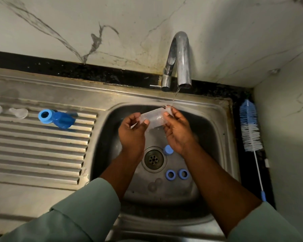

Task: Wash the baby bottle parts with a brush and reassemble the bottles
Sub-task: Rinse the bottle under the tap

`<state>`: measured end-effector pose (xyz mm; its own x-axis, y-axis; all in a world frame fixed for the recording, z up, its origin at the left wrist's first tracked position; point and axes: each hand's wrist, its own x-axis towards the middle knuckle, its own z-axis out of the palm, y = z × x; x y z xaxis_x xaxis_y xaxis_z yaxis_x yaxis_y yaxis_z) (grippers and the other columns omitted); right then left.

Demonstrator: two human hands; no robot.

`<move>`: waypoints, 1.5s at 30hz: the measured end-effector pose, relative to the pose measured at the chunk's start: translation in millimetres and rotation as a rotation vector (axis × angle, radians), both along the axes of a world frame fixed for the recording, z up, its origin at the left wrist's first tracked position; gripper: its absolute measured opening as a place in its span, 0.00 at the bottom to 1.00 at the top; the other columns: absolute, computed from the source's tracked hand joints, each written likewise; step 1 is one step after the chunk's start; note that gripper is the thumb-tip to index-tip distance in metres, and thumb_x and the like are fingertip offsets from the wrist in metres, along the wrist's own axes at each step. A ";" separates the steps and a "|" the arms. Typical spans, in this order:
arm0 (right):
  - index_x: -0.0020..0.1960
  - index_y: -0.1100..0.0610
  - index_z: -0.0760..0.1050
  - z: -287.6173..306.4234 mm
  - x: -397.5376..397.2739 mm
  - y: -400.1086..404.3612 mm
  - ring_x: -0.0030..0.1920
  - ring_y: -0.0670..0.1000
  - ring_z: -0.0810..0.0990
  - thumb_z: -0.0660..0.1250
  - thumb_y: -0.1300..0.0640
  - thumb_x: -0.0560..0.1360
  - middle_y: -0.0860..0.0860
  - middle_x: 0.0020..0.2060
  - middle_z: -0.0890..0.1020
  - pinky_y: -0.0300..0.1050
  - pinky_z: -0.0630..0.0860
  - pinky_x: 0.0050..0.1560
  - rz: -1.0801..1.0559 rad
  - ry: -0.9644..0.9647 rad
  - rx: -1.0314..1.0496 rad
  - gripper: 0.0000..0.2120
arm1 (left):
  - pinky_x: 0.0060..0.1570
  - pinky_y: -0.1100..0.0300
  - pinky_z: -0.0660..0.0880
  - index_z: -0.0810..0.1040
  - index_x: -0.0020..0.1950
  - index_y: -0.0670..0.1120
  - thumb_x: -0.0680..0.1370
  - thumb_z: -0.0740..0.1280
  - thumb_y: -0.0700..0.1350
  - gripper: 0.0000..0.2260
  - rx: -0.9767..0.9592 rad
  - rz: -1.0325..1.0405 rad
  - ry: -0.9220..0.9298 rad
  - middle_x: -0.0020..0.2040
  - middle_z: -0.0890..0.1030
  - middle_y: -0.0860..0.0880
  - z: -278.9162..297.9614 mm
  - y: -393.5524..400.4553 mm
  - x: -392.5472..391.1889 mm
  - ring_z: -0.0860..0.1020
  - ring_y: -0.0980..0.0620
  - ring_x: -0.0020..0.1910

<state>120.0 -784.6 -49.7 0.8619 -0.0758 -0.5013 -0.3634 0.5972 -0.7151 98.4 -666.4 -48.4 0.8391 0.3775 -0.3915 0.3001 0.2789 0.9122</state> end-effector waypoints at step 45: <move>0.64 0.59 0.74 11.6 1.3 -10.9 0.56 0.45 0.77 0.72 0.64 0.71 0.48 0.56 0.77 0.43 0.74 0.62 0.274 -0.384 -1.058 0.22 | 0.33 0.58 0.75 0.81 0.40 0.45 0.79 0.68 0.41 0.09 0.236 -0.326 -0.079 0.34 0.79 0.45 16.8 12.6 115.0 0.76 0.51 0.32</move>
